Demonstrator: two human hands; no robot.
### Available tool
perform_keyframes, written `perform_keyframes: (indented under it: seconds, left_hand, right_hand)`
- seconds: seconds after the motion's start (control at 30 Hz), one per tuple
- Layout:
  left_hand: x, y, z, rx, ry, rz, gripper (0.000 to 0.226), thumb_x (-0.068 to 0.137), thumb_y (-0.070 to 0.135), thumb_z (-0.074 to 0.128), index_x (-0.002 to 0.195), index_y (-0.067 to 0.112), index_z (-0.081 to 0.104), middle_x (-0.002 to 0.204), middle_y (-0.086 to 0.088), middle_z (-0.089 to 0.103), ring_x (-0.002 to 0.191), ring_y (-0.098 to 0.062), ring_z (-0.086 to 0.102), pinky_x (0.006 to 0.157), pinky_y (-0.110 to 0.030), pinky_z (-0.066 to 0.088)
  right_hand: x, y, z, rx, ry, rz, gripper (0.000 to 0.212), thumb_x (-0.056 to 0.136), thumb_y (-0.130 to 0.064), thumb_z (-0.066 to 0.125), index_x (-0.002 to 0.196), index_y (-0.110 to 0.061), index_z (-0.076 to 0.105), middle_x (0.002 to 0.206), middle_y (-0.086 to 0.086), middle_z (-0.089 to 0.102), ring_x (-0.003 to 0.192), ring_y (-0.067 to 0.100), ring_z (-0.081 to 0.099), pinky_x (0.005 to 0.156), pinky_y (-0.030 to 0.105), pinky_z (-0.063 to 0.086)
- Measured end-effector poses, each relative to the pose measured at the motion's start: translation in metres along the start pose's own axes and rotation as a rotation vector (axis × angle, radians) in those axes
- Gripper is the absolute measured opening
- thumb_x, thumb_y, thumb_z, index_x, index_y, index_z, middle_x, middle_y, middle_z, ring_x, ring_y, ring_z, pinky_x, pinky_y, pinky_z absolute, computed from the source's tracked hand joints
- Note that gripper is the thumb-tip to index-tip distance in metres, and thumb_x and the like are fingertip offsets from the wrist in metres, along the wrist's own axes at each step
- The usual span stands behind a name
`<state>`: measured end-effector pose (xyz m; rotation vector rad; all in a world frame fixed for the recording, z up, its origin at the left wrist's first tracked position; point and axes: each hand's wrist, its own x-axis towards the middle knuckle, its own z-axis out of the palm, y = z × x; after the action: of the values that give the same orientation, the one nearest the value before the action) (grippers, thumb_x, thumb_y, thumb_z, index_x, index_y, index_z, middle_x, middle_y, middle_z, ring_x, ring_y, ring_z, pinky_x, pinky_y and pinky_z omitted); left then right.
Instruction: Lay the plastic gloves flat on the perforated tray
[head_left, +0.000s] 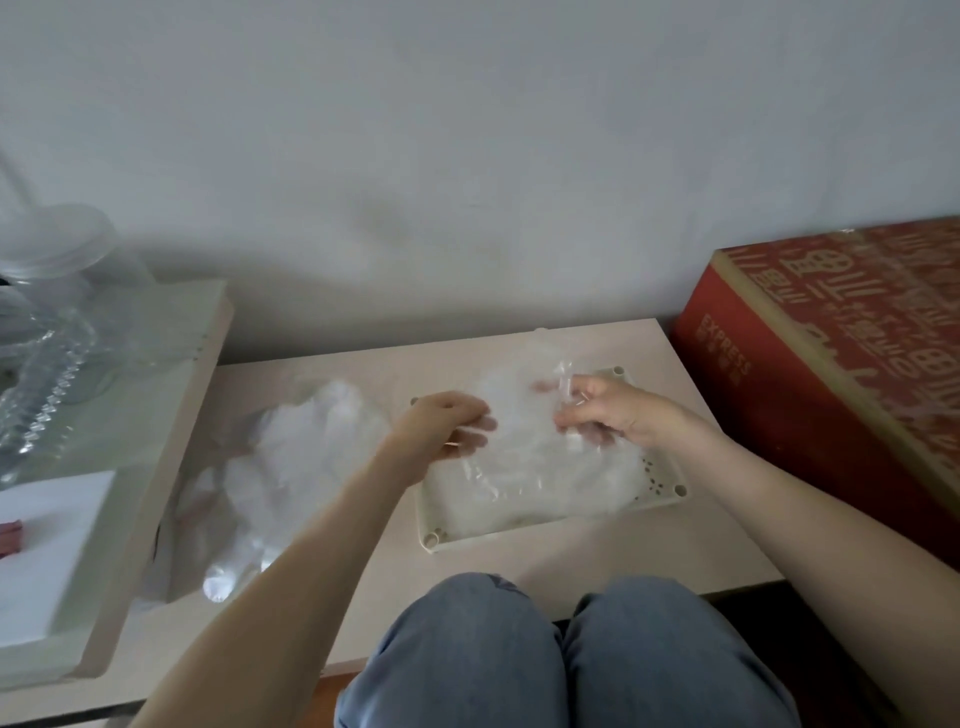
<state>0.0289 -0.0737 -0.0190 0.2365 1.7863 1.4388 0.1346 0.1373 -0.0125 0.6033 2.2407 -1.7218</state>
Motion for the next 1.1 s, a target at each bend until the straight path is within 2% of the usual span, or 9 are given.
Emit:
perform_keyframes:
  seconds: [0.1,0.4,0.5,0.63,0.73,0.83,0.9,0.97,1.1]
  left_hand:
    - [0.008,-0.014,0.007,0.123,0.098,0.021,0.010,0.095,0.011,0.056,0.085,0.008,0.059,0.075,-0.005,0.068,0.047,-0.010,0.057,0.045,-0.018,0.048]
    - [0.011,-0.040,0.005,0.477,0.338,0.080,0.013,0.098,0.017,0.042,0.092,0.011,0.052,0.080,-0.008,0.066,0.051,-0.016,0.055,0.042,-0.019,0.044]
    - [0.014,-0.042,0.003,0.698,0.383,0.133,0.011,0.098,0.017,0.040,0.093,0.013,0.049,0.084,-0.008,0.062,0.070,-0.025,0.057,0.056,-0.030,0.042]
    - [0.015,-0.043,0.010,1.059,0.488,0.203,0.034,0.093,0.007,0.043,0.127,0.004,0.042,0.124,-0.015,0.050,0.110,-0.031,0.048,0.089,-0.036,0.039]
    - [0.015,-0.045,0.018,1.232,0.638,0.496,0.058,0.071,-0.001,0.054,0.128,0.004,0.041,0.120,-0.019,0.051,0.100,-0.037,0.051,0.087,-0.044,0.044]
    - [0.016,-0.044,0.030,1.288,0.474,0.694,0.044,0.077,0.009,0.063,0.119,0.006,0.053,0.116,-0.014,0.056,0.098,-0.036,0.057,0.086,-0.043,0.045]
    - [0.017,-0.045,0.039,1.287,0.238,0.586,0.039,0.096,0.031,0.048,0.128,0.009,0.050,0.135,-0.011,0.048,0.124,-0.032,0.046,0.104,-0.040,0.031]
    - [0.024,-0.053,0.038,1.335,0.110,0.366,0.060,0.099,0.052,0.030,0.145,0.013,0.032,0.156,-0.009,0.022,0.145,-0.025,0.017,0.117,-0.042,0.011]
    - [0.034,-0.067,0.034,1.414,0.012,0.201,0.076,0.096,0.062,0.017,0.153,0.018,-0.004,0.161,-0.006,-0.013,0.147,-0.021,-0.014,0.119,-0.046,-0.006]
  right_hand:
    - [0.005,0.011,-0.004,-0.130,0.037,0.036,0.038,0.085,-0.010,0.067,0.116,0.006,0.053,0.076,0.009,0.051,0.042,0.006,0.036,0.039,0.021,0.024]
    - [0.016,0.039,-0.002,-0.168,0.143,0.115,0.028,0.085,-0.013,0.069,0.111,-0.016,0.058,0.086,0.004,0.063,0.054,0.011,0.049,0.042,0.019,0.038]
    - [0.020,0.042,-0.001,-0.180,0.196,0.106,0.029,0.084,-0.010,0.069,0.112,-0.013,0.059,0.077,0.002,0.061,0.057,0.014,0.052,0.048,0.023,0.042]
    - [0.025,0.043,0.002,-0.213,0.236,0.080,0.028,0.082,-0.011,0.069,0.109,-0.014,0.061,0.081,0.001,0.060,0.056,0.015,0.056,0.054,0.026,0.047]
    - [0.026,0.043,0.007,-0.243,0.235,0.061,0.019,0.083,-0.009,0.067,0.100,-0.014,0.061,0.076,-0.003,0.055,0.050,0.015,0.056,0.048,0.025,0.046]
    - [0.028,0.043,0.011,-0.242,0.227,0.071,0.012,0.082,-0.010,0.066,0.091,-0.016,0.060,0.070,0.002,0.059,0.048,0.019,0.056,0.051,0.032,0.048]
    - [0.028,0.043,0.012,-0.260,0.221,0.072,0.011,0.082,-0.012,0.066,0.091,-0.015,0.060,0.070,0.004,0.061,0.049,0.018,0.058,0.053,0.033,0.049]
    - [0.027,0.043,0.012,-0.265,0.217,0.071,0.014,0.082,-0.016,0.067,0.090,-0.008,0.058,0.070,0.006,0.062,0.052,0.018,0.059,0.053,0.034,0.050]
    - [0.019,0.042,0.003,-0.213,0.168,0.089,0.013,0.083,-0.016,0.068,0.085,-0.011,0.056,0.065,0.004,0.060,0.051,0.019,0.056,0.046,0.027,0.041]
